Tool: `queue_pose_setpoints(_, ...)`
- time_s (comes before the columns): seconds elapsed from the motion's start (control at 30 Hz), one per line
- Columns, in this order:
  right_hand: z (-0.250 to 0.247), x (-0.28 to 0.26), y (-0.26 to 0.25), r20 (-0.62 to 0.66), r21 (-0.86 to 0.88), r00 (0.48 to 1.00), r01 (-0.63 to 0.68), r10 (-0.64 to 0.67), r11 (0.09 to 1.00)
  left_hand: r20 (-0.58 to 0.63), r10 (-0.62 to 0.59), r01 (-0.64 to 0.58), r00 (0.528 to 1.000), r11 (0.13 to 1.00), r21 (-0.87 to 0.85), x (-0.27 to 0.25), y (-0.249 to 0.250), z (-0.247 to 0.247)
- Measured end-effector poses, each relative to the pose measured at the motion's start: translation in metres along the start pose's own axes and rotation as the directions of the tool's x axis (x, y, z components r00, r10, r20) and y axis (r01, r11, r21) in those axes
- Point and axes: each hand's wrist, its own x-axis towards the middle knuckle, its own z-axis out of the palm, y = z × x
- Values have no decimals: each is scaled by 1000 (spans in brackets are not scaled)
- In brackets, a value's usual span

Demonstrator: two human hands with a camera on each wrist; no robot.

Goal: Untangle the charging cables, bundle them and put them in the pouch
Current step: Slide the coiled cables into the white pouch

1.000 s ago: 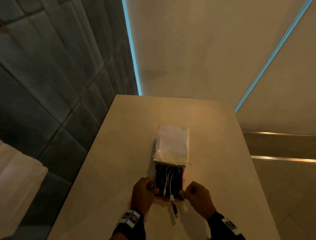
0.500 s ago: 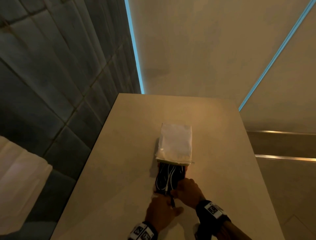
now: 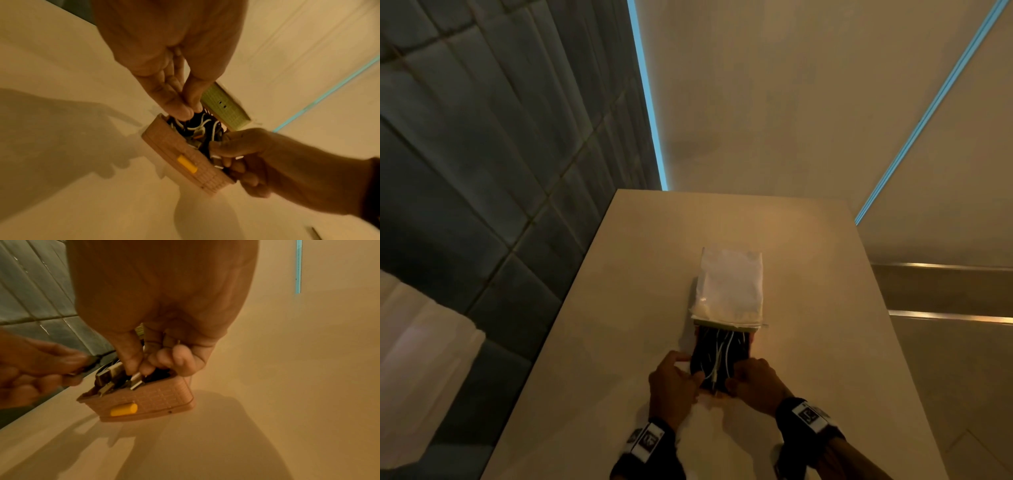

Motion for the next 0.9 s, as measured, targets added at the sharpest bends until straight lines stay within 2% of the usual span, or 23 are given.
queue_pose_setpoints(0.13,0,-1,0,-5,-4,1000,-18,18,1000,47,107,-114,993,974,198,6,-3,21)
queue_pose_setpoints(0.27,2,-2,0,17,2,1000,-5,5,1000,89,172,-193,981,858,477,5,-12,25)
queue_pose_setpoints(0.4,-1,-1,4,27,111,1000,-15,13,994,104,209,-233,972,860,455,4,-10,19)
queue_pose_setpoints(0.47,0,2,10,-48,133,997,-58,65,989,105,223,-247,969,875,416,7,-13,18)
queue_pose_setpoints(0.57,4,8,14,-129,176,977,-145,169,974,180,255,-308,950,850,427,12,-20,14)
queue_pose_setpoints(0.67,13,13,11,-181,220,958,-181,223,959,229,209,-289,951,862,416,11,-12,11)
queue_pose_setpoints(0.73,16,11,9,-218,229,951,-166,217,959,247,159,-254,956,868,427,10,-4,10)
queue_pose_setpoints(0.9,18,4,15,-212,279,972,-36,98,960,278,85,-223,957,825,518,25,2,15)
